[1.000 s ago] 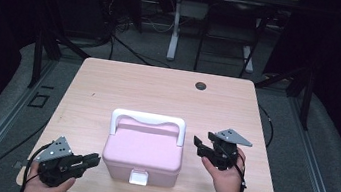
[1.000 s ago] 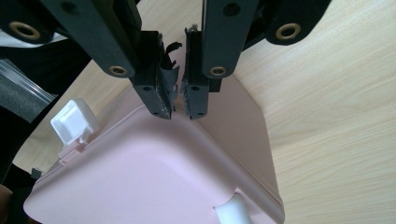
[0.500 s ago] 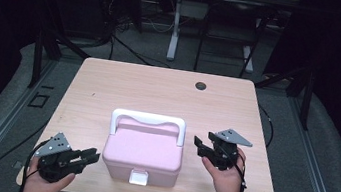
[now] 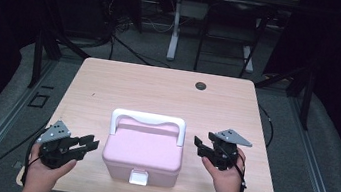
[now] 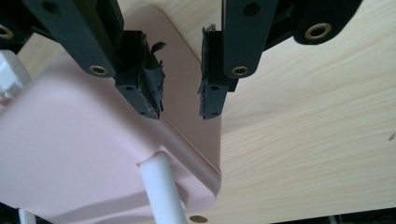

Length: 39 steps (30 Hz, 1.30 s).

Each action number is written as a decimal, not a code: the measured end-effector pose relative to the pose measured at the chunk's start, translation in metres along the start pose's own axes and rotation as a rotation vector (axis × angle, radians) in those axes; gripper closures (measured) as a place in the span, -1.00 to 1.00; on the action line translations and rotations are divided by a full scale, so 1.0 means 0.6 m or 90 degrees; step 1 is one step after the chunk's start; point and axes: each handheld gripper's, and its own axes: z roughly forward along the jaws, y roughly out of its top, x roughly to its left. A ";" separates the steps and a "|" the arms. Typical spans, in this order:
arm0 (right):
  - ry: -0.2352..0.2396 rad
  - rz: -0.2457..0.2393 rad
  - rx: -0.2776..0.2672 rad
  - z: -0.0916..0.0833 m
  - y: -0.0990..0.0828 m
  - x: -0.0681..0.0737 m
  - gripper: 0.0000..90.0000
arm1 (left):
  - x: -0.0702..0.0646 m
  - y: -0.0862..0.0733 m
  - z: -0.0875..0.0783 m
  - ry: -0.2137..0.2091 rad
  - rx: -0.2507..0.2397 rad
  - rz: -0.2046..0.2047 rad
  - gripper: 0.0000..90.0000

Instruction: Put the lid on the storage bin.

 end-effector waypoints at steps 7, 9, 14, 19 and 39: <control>0.000 -0.001 0.002 0.001 -0.001 -0.001 -0.03 | 0.017 0.013 0.014 0.015 -0.003 -0.009 0.46; 0.000 -0.001 0.002 0.001 -0.001 -0.001 -0.03 | 0.020 0.014 0.018 0.019 -0.007 -0.009 0.45; -0.002 -0.001 0.003 0.001 -0.002 -0.002 -0.03 | 0.035 0.021 0.033 0.030 -0.006 -0.019 0.43; -0.003 0.000 0.002 0.002 -0.002 -0.001 -0.03 | 0.042 0.025 0.045 0.035 0.000 -0.024 0.43; -0.013 -0.002 0.013 0.010 -0.010 -0.007 -0.02 | 0.076 -0.001 0.085 0.064 0.020 -0.061 0.32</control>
